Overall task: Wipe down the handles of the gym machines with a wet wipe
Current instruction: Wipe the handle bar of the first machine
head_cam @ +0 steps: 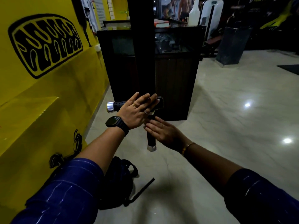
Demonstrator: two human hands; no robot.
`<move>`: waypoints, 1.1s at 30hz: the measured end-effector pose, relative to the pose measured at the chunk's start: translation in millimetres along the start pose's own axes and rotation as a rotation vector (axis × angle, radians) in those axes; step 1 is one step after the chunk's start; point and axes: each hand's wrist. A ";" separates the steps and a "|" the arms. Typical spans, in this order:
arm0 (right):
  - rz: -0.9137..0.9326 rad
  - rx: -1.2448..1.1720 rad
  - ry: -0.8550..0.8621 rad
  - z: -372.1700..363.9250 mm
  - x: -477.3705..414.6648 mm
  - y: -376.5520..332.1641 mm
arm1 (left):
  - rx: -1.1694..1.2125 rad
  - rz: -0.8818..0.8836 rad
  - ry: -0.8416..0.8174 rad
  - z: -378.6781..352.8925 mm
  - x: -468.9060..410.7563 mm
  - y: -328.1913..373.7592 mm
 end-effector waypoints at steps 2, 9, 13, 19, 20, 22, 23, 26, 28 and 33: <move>-0.009 -0.017 -0.032 -6.2 13.2 -12.1 | 0.012 0.006 0.003 -0.7 0.1 1.1; -0.176 -0.178 0.008 4.8 21.0 -33.8 | 0.020 0.020 0.021 0.6 -1.0 2.3; -0.427 -0.219 0.100 6.8 2.8 -16.4 | 0.032 0.016 0.001 0.4 0.5 2.0; -0.655 -0.639 -0.014 -4.3 28.6 -64.2 | 0.027 0.029 -0.009 0.0 1.2 4.2; -0.734 -0.735 0.027 -2.4 26.9 -67.6 | 0.029 0.028 -0.006 0.2 1.0 4.0; -1.012 -0.873 0.164 1.2 14.4 -66.1 | 0.031 0.026 -0.002 1.4 -0.4 3.8; -1.233 -0.934 0.228 3.6 3.7 -60.3 | 0.031 0.028 -0.003 2.0 -1.2 3.7; -1.809 -1.349 0.491 16.3 -29.4 -39.3 | 0.034 0.042 -0.011 2.7 -2.1 5.4; -1.822 -1.406 0.539 25.3 -43.0 -35.3 | 0.038 0.050 -0.020 2.5 -1.1 6.6; -1.488 -1.154 0.110 23.0 -32.9 -75.4 | 0.034 0.047 -0.042 1.5 1.1 6.3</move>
Point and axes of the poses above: each hand's wrist, its own x-axis away from the middle knuckle, its own z-axis out of the back of the hand, y = z × x
